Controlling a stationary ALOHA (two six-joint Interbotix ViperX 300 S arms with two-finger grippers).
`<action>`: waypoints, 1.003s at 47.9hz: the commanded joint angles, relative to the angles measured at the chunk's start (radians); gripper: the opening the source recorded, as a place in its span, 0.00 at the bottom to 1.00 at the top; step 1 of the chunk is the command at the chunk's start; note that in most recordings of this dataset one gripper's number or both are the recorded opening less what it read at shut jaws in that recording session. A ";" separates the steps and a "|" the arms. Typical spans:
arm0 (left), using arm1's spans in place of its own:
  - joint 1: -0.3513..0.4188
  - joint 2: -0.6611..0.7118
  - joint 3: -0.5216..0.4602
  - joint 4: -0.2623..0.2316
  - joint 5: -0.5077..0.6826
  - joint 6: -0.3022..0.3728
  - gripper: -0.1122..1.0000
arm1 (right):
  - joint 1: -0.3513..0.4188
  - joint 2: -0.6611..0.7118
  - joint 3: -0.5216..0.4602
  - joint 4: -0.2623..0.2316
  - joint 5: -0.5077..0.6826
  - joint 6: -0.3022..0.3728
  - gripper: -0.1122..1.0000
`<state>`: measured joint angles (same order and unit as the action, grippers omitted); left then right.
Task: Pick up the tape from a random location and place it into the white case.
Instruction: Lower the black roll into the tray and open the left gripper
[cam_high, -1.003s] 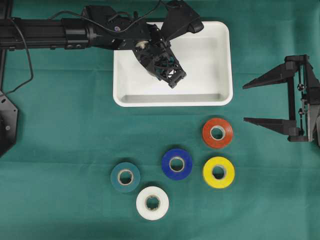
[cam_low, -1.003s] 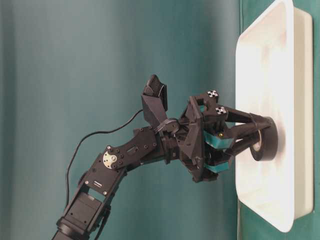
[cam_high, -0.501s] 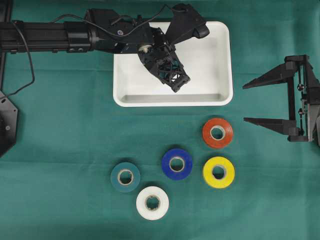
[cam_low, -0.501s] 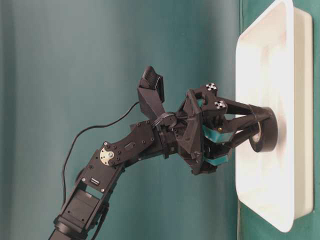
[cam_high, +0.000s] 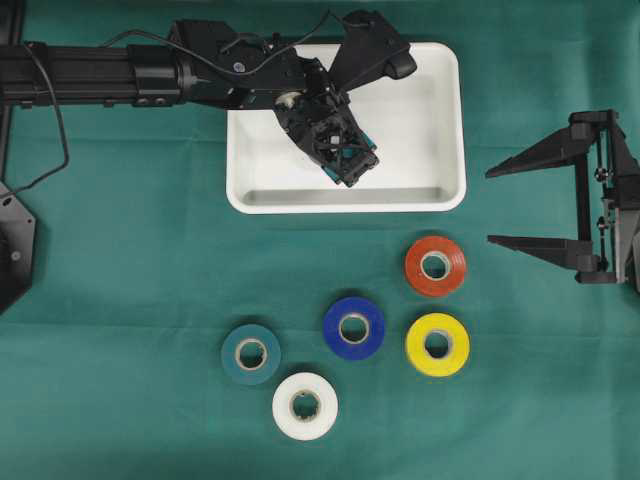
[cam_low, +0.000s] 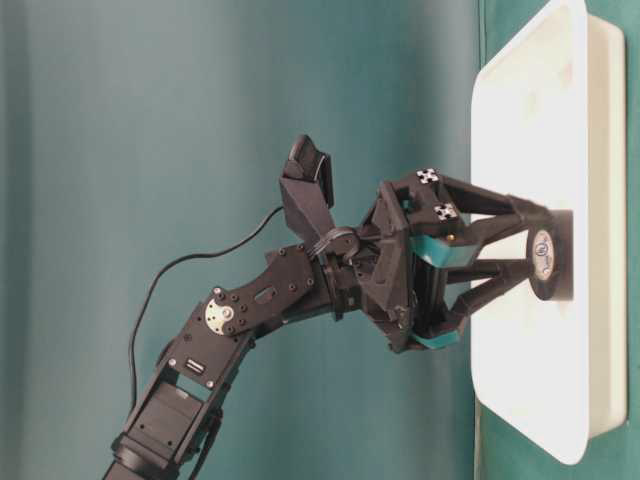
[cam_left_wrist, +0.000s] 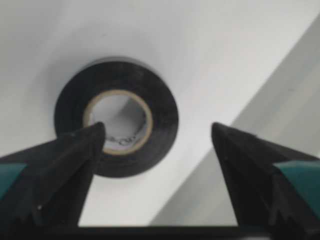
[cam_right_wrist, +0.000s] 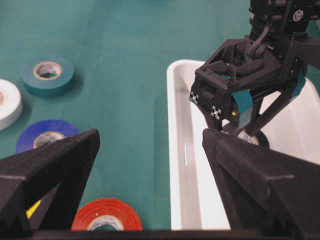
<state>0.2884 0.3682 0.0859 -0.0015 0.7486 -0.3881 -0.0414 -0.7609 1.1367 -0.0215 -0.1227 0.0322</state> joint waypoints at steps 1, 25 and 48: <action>-0.003 -0.037 -0.012 -0.002 -0.008 -0.003 0.91 | -0.002 0.002 -0.015 -0.003 -0.006 0.002 0.93; -0.003 -0.069 -0.017 0.000 0.000 -0.006 0.88 | -0.002 0.002 -0.015 -0.003 -0.006 0.003 0.93; -0.008 -0.227 -0.057 0.003 0.092 -0.009 0.88 | -0.002 0.002 -0.023 -0.002 -0.005 0.006 0.93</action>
<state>0.2823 0.1948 0.0644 -0.0015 0.8222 -0.3988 -0.0414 -0.7609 1.1367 -0.0230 -0.1227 0.0383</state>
